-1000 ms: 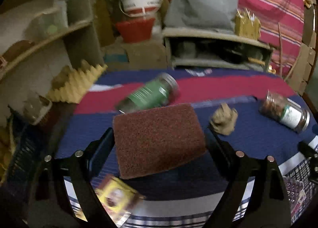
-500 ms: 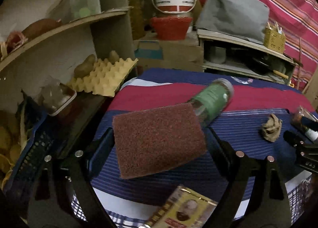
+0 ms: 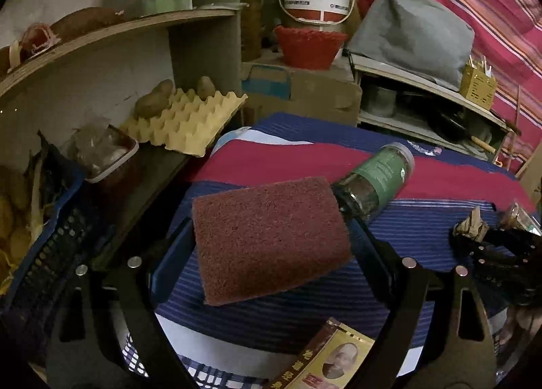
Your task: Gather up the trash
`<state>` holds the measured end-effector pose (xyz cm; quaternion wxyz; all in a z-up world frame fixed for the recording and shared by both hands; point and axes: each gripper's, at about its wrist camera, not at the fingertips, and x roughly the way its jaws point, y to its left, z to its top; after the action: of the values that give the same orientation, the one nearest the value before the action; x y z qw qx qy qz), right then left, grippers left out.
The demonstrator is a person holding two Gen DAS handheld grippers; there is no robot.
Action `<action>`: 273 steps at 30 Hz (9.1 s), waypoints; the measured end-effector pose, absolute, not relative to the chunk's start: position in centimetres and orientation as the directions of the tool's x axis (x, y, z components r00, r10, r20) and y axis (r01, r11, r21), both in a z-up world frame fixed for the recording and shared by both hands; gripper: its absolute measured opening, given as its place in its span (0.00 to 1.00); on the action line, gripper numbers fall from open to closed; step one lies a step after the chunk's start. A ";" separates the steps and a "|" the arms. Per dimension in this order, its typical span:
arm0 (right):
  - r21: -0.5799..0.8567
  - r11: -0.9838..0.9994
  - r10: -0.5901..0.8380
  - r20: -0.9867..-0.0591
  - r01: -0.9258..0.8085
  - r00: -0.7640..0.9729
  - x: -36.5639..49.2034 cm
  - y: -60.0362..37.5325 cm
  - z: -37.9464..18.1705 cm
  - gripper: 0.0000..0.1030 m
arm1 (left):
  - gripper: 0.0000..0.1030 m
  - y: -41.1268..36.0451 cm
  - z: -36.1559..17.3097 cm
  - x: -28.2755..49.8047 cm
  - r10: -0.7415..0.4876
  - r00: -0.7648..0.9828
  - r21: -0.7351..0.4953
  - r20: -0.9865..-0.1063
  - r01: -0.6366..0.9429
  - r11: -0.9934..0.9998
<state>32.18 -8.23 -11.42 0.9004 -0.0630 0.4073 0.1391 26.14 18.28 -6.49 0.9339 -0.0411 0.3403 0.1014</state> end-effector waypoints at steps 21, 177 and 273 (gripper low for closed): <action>-0.037 0.992 0.075 -0.581 -0.118 0.810 21.0 -20.9 -1.4 0.41 | 0.85 8.8 -2.5 22.4 0.019 0.830 0.022 -0.558 -0.008 1.000; -0.006 0.988 -0.143 -0.455 0.157 0.879 -4.2 -24.5 -4.0 0.94 | 0.95 -1.5 -2.6 -0.5 -0.085 0.886 -0.018 -0.455 0.086 0.996; -0.007 0.988 -0.146 -0.403 0.157 0.903 -5.2 -24.3 -2.6 0.94 | 0.95 -1.6 -1.5 -1.5 -0.026 0.922 -0.007 -0.386 0.025 1.000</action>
<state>-5.15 -24.26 -2.63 0.9755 0.0130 0.2055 -0.0776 -1.54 -1.60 -1.51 0.9803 -0.0009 0.1969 -0.0129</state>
